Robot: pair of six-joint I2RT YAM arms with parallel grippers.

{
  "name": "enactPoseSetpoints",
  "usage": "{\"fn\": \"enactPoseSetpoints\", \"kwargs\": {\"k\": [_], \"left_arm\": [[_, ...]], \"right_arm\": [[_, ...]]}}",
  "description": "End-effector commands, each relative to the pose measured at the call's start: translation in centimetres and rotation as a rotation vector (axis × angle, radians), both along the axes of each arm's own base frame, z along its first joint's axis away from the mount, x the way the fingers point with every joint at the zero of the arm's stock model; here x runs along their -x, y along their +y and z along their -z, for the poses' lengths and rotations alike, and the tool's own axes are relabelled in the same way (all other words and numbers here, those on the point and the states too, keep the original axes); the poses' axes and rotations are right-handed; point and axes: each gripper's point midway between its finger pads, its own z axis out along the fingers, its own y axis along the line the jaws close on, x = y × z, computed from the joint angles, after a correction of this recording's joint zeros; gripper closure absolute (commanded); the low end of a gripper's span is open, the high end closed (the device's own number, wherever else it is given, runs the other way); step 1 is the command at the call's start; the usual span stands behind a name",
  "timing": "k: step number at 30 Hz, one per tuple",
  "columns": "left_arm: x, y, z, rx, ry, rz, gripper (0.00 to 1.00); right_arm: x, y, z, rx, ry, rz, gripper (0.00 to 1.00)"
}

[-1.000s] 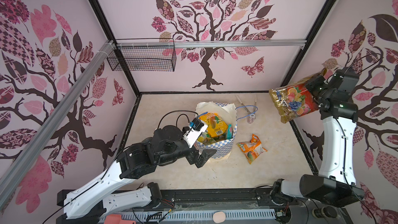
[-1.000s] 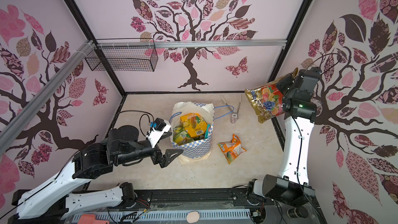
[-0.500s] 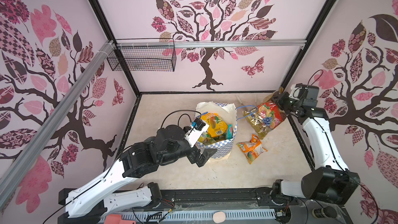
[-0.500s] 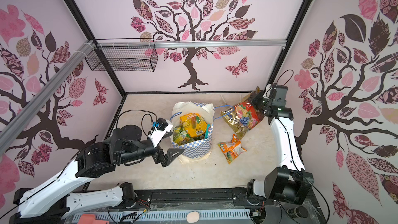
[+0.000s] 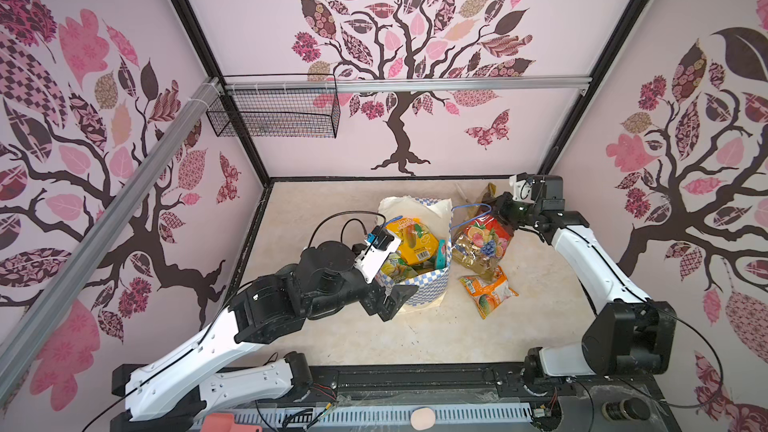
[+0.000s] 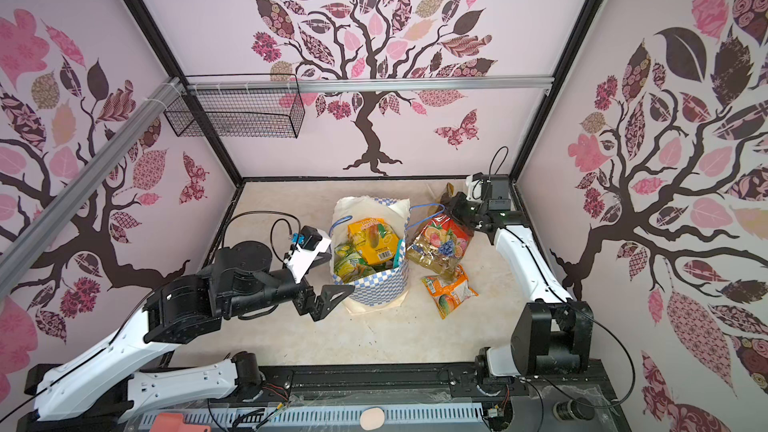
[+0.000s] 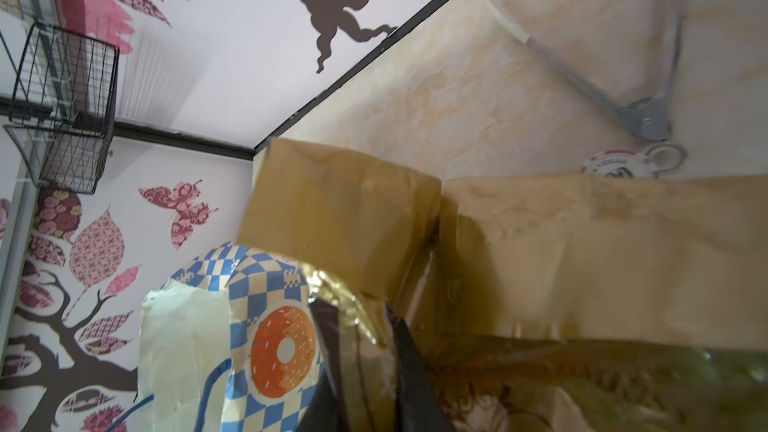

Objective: Take the snacks out of the paper bag
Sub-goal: 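Lower the red-and-gold candy bag onto the table beside the bag and release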

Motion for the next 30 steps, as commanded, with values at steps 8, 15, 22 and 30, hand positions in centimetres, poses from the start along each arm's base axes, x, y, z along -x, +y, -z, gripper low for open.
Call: {"fn": "enactPoseSetpoints", "kwargs": {"k": [8,15,22,30], "left_arm": [[-0.2,0.4,-1.3,0.033,-0.020,-0.025,0.01],[-0.5,0.1,-1.0,0.020,-0.020,-0.028,0.01],[-0.7,-0.2,-0.8,0.011,-0.019,-0.029,0.01],[-0.9,-0.1,-0.4,0.008,-0.019,-0.039,0.01]], "right_arm": [[-1.7,4.8,-1.1,-0.104,-0.092,-0.162,1.00],[-3.4,6.4,1.5,-0.136,-0.049,-0.261,1.00],[-5.4,7.2,3.7,-0.143,-0.009,-0.287,0.99],[-6.8,7.3,4.9,-0.145,0.014,-0.259,0.68]]}}
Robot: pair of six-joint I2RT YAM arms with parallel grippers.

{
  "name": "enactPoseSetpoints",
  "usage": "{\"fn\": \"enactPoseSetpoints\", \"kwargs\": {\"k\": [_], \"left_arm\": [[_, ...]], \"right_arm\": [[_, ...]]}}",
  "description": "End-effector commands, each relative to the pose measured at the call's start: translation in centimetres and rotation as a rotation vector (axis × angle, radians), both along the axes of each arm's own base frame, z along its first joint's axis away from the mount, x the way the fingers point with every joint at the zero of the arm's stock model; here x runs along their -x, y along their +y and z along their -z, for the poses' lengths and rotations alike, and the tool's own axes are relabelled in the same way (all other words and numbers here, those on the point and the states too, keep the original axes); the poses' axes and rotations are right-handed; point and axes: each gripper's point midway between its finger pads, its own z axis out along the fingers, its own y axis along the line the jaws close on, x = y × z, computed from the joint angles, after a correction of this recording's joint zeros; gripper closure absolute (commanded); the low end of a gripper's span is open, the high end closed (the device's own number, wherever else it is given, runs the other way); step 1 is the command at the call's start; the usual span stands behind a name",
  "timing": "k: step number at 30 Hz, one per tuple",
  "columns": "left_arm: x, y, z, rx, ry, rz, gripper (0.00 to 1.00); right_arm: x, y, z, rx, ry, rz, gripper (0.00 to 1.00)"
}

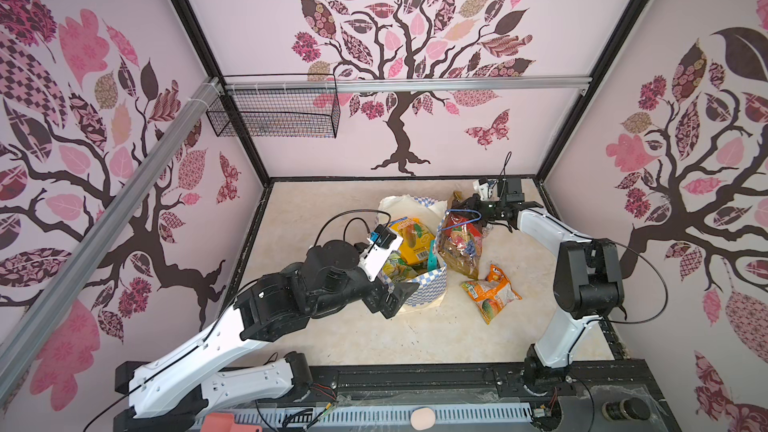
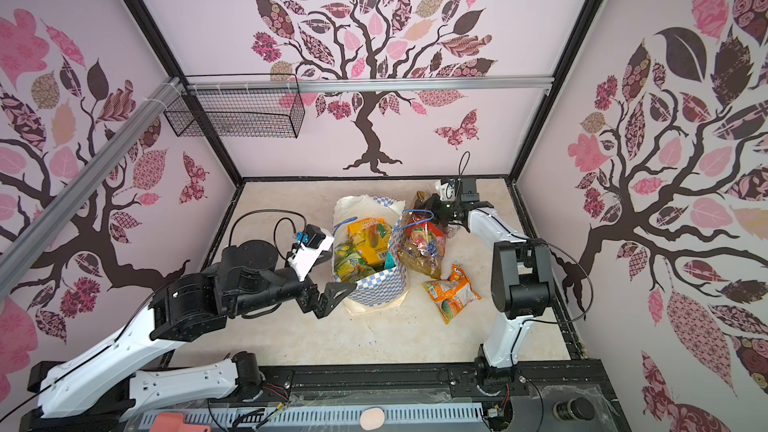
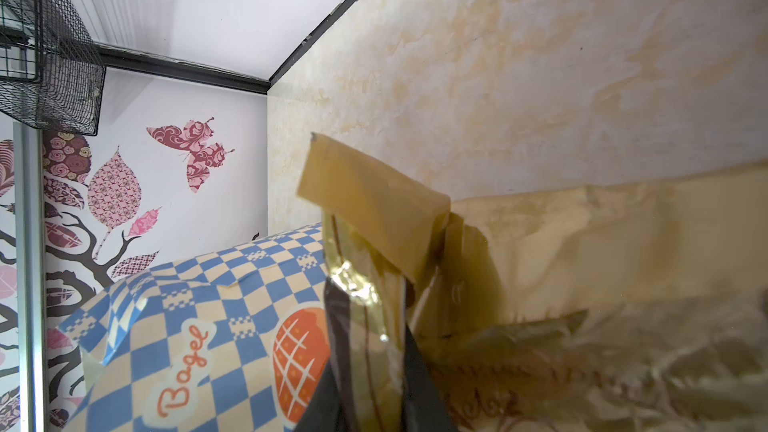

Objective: Take the snacks out of the paper bag
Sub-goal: 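Lower the red-and-gold candy bag onto the table beside the bag and release, then move the right gripper back over the bag opening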

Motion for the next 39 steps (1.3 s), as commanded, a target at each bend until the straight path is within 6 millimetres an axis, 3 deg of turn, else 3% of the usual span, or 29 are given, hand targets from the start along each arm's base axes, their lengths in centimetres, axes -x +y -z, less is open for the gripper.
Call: {"fn": "enactPoseSetpoints", "kwargs": {"k": [1,4,8,12,17,23,29,33,35,39], "left_arm": [[-0.2,0.1,-0.8,0.024,-0.016,-0.012,0.02],[-0.3,0.1,-0.7,0.015,-0.016,-0.015,0.01],[-0.3,0.3,-0.5,0.013,-0.020,-0.019,0.02],[-0.3,0.3,-0.4,0.008,-0.021,-0.017,0.01],[-0.2,0.4,-0.4,0.011,-0.024,-0.017,0.01],[-0.3,0.7,-0.6,0.016,-0.029,-0.029,0.01],[-0.7,1.6,-1.5,0.042,-0.048,-0.076,0.01],[-1.2,2.6,-2.0,0.048,-0.056,-0.136,0.01],[-1.5,3.3,-2.2,0.046,-0.066,-0.169,0.02],[-2.1,4.9,-2.4,0.032,-0.079,-0.244,0.02]], "right_arm": [[-1.4,1.3,-3.1,-0.031,-0.106,-0.036,0.64],[-1.6,0.9,-3.4,-0.006,-0.124,-0.014,0.51],[-1.2,0.4,-4.1,0.015,-0.135,0.016,0.45],[-0.5,-0.4,-5.5,0.042,-0.166,0.055,0.29],[0.4,-2.8,-7.8,0.144,-0.210,0.173,0.23],[3.5,-5.4,-14.4,0.185,-0.353,0.315,0.17],[8.2,-6.1,-22.8,0.121,-0.540,0.359,0.12],[11.0,-4.0,-26.4,0.097,-0.609,0.272,0.12],[12.3,-1.4,-27.2,0.155,-0.643,0.196,0.12],[14.5,5.2,-26.2,0.332,-0.660,-0.005,0.12]]}}
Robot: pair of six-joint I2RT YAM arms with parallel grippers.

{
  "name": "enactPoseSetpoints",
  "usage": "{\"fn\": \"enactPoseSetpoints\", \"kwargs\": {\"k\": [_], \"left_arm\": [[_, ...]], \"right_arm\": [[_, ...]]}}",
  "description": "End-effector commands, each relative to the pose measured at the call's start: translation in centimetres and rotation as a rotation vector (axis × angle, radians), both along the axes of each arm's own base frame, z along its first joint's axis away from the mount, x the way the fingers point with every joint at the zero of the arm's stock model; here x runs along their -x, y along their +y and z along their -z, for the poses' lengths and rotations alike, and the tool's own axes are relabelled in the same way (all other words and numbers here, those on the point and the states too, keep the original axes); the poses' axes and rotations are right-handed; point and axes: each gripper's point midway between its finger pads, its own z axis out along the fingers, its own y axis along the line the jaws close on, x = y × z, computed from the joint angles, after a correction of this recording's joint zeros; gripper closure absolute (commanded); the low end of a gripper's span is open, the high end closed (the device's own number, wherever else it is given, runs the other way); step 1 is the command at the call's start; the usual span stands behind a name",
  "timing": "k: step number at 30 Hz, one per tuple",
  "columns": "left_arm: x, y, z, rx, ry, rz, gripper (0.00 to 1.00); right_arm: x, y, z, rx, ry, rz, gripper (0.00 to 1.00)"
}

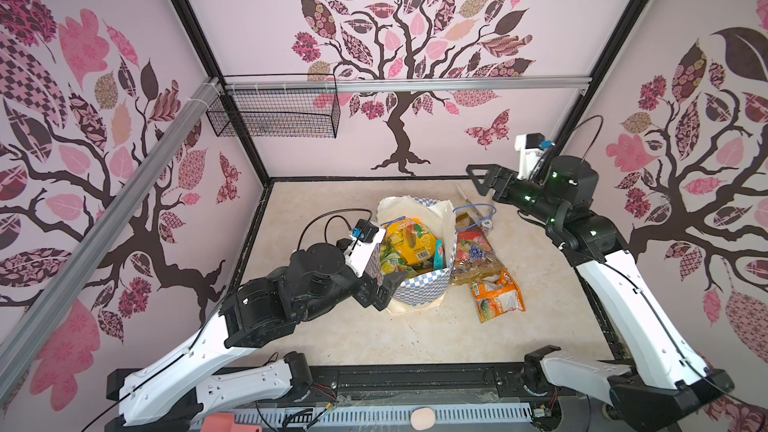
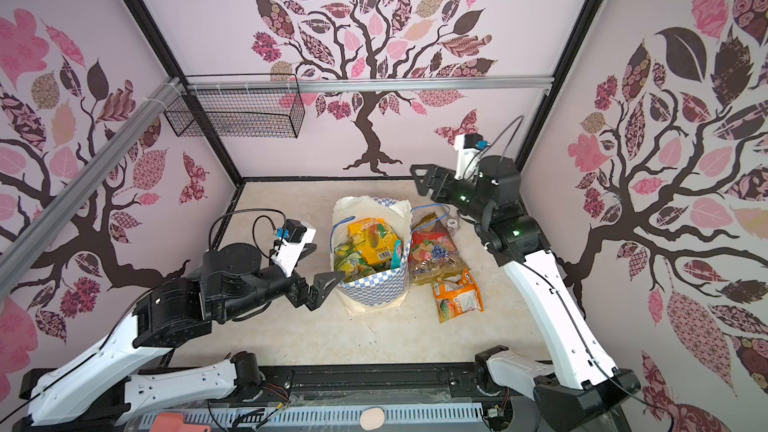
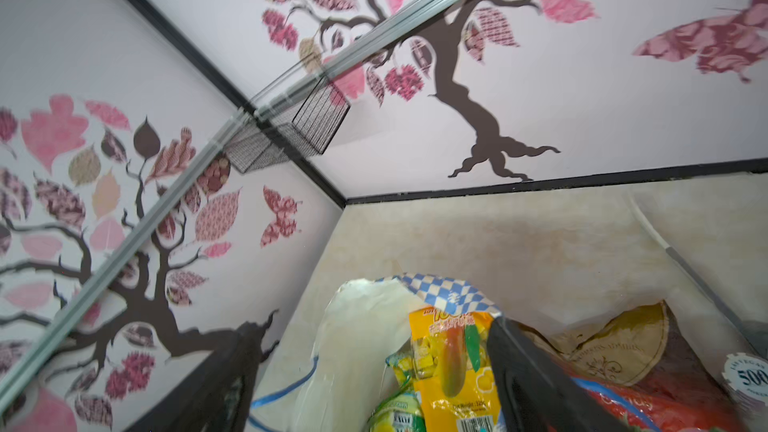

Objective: Take the snacks out of the paper bag
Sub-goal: 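Move the right gripper back over the bag opening, then lower the right gripper into the bag and grasp the yellow mango candy bag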

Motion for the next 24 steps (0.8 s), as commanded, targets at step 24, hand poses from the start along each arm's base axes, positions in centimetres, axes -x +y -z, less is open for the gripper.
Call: {"fn": "enactPoseSetpoints", "kwargs": {"k": [24], "left_arm": [[-0.6,5.2,2.0,-0.124,-0.028,-0.160,0.02]], "right_arm": [[-0.6,11.7,23.7,0.552,0.455,-0.173,0.14]]}}
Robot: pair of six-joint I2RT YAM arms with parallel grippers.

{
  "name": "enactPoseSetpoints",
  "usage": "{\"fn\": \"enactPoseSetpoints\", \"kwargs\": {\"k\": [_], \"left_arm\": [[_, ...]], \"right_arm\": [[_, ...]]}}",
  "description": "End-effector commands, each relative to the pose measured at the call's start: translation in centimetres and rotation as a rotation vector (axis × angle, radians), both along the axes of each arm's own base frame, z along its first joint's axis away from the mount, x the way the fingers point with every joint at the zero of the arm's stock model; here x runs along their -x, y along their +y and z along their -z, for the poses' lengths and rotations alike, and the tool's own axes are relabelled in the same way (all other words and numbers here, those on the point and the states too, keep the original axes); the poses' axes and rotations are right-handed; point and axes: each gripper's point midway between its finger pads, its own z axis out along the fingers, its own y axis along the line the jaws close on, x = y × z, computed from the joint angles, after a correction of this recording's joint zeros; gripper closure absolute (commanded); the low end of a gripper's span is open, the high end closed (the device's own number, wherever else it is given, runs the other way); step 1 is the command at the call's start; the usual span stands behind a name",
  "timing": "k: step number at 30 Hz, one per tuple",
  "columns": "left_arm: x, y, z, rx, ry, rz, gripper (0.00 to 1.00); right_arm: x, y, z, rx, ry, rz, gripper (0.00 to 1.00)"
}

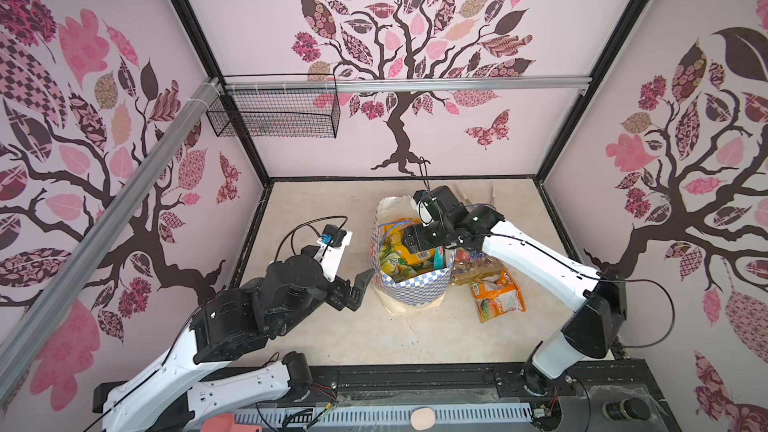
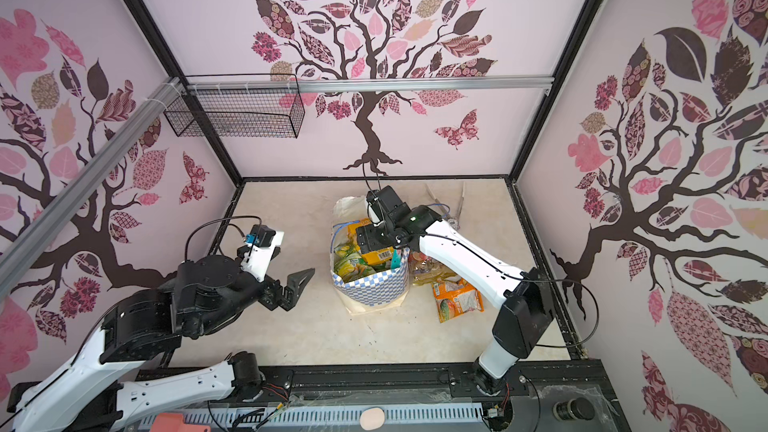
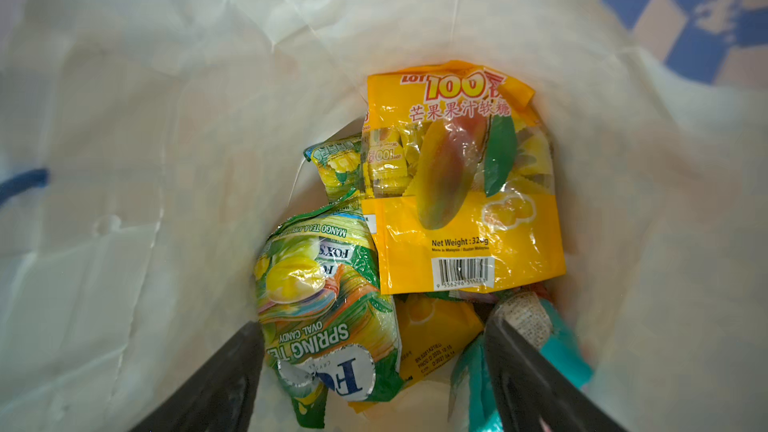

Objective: Take the snacks out of the paper bag
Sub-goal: 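Lower the right gripper into the bag and grasp the yellow mango candy bag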

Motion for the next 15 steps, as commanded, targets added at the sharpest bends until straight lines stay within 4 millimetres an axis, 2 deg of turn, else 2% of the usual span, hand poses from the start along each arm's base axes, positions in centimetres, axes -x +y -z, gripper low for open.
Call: {"fn": "enactPoseSetpoints", "kwargs": {"k": [1,9,15], "left_arm": [[-0.1,-1.0,0.6,-0.012,-0.013,0.041,0.02],[0.5,-2.0,-0.4,-0.023,-0.042,0.128,0.02],[1.8,-2.1,-1.0,-0.022,0.005,0.188,0.02]], "right_arm": [[-1.2,0.7,0.3,-0.024,-0.015,0.030,0.14],[-3.4,1.1,3.6,0.068,0.012,0.083,0.14],[-3.5,1.3,6.5,0.129,0.078,0.076,0.14]]}}
